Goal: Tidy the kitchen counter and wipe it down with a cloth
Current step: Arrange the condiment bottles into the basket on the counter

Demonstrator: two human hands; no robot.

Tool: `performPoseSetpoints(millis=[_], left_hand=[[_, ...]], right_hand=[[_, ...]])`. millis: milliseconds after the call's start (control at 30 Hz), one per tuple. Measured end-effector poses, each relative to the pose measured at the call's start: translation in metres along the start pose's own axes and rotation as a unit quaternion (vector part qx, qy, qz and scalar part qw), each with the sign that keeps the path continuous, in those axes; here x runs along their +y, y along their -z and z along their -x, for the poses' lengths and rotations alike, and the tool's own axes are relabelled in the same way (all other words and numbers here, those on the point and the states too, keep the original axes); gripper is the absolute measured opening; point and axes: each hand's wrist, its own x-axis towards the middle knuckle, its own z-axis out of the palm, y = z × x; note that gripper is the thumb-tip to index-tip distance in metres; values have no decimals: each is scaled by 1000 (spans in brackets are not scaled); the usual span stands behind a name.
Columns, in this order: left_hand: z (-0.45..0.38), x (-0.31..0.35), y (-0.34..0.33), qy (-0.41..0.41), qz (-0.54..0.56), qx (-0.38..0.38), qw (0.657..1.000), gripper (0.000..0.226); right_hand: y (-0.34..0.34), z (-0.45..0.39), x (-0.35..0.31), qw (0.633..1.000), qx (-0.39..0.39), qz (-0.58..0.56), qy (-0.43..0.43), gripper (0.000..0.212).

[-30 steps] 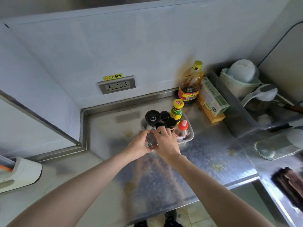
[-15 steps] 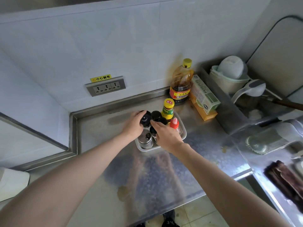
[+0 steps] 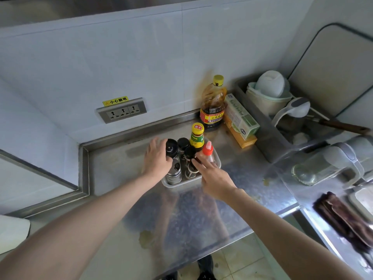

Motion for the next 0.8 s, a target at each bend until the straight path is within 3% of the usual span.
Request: performPoseSetpoints(millis=[100, 167, 267, 333, 400, 467, 533, 600, 700, 800], left_hand=[[3, 7, 0, -51, -1, 41, 998, 48], [-1, 11, -2, -67, -5, 49, 997, 42], [-9, 20, 0, -15, 13, 68, 997, 40], [-12, 19, -1, 116, 70, 52, 989, 40], [-11, 15, -1, 268, 139, 9, 953, 50], [-3, 8, -1, 342, 180, -81, 919, 73], [10, 9, -4, 368, 261, -178, 874, 77], [15, 8, -10, 359, 329, -224, 844, 66], [14, 10, -16, 342, 374, -200, 838, 46], [13, 13, -21, 357, 394, -176, 829, 43]], right_hand=[[12, 6, 3, 974, 184, -120, -55, 35], [21, 1, 8, 946, 238, -172, -134, 20], [21, -14, 16, 945, 153, -207, -201, 38], [13, -23, 19, 944, 103, -233, -209, 58], [5, -29, 20, 927, 84, -304, -203, 69], [-2, -33, 20, 919, 67, -343, -180, 71], [-8, -35, 21, 928, 62, -325, -171, 59], [-9, -35, 22, 932, 77, -311, -170, 46], [-4, -36, 24, 921, 92, -338, -170, 44], [0, -35, 29, 911, 101, -351, -194, 40]])
